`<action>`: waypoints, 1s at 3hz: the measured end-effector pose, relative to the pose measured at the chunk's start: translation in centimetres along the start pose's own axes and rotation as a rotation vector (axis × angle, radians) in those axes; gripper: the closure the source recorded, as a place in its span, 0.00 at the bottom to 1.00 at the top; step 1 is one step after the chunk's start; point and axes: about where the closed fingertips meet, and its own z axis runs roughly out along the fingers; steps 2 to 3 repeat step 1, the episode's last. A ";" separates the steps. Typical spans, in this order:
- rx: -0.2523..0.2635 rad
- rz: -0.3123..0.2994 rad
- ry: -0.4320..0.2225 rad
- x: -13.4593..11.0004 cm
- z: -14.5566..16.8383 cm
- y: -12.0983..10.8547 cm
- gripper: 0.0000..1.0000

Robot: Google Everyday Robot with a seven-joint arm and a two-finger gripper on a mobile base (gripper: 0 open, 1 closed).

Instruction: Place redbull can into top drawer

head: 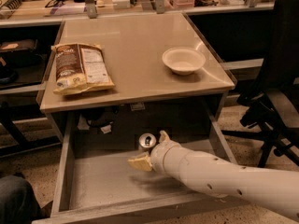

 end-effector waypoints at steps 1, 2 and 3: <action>0.000 0.000 0.000 0.0 0.0 0.0 0.00; 0.000 0.000 0.000 0.0 0.0 0.0 0.00; 0.000 0.000 0.000 0.0 0.0 0.0 0.00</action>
Offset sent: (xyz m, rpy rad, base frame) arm 0.0000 0.0000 0.0000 0.0000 0.0000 0.0000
